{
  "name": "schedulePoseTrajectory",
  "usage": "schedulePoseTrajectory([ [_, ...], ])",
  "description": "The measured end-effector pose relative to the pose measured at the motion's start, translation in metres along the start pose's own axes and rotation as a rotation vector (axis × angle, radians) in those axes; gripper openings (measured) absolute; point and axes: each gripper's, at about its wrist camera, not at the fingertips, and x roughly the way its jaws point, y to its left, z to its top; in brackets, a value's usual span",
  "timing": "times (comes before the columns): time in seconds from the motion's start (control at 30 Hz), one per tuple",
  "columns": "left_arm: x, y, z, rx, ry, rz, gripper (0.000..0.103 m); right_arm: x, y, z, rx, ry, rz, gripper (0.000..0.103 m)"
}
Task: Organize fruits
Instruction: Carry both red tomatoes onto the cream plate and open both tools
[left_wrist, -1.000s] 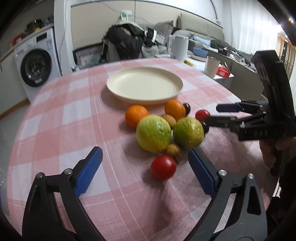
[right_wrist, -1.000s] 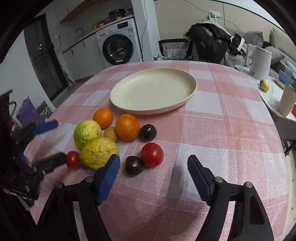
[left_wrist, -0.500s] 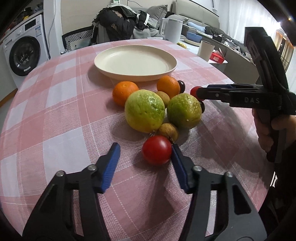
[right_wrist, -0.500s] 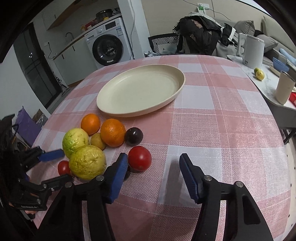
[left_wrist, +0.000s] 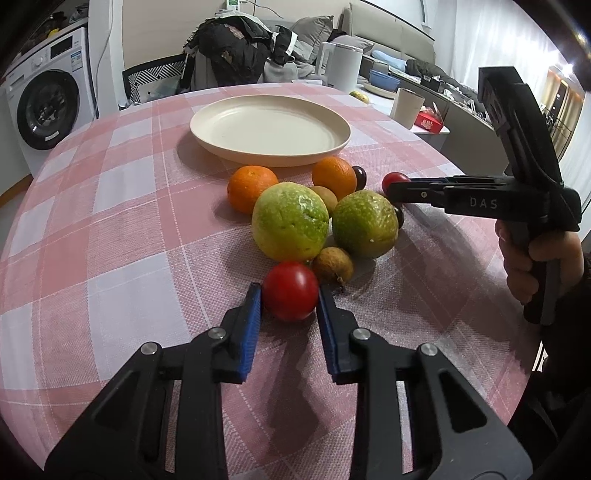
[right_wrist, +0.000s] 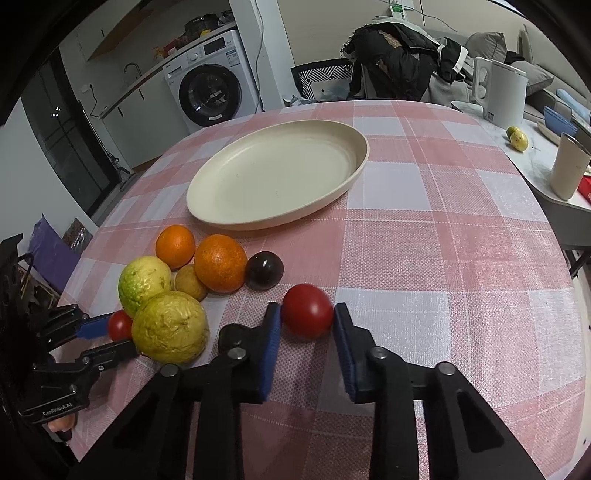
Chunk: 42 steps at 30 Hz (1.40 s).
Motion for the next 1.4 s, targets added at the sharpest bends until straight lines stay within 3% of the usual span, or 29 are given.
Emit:
schedulePoseTrajectory([
  [0.57, -0.030, 0.015, 0.020, -0.069, -0.125, 0.015, 0.026, -0.027, 0.010, 0.010, -0.006, -0.123, 0.072, 0.028],
  [1.07, -0.002, 0.020, 0.081, -0.065, -0.187, 0.043, 0.026, -0.021, 0.016, 0.038, -0.013, -0.178, 0.102, 0.028],
  [1.23, 0.015, 0.022, 0.095, -0.065, -0.173, 0.042, 0.026, -0.012, 0.017, 0.047, -0.017, -0.176, 0.088, 0.028],
  [1.4, 0.022, 0.026, 0.101, -0.067, -0.171, 0.042, 0.026, -0.019, -0.003, 0.046, -0.020, -0.170, 0.002, 0.029],
])
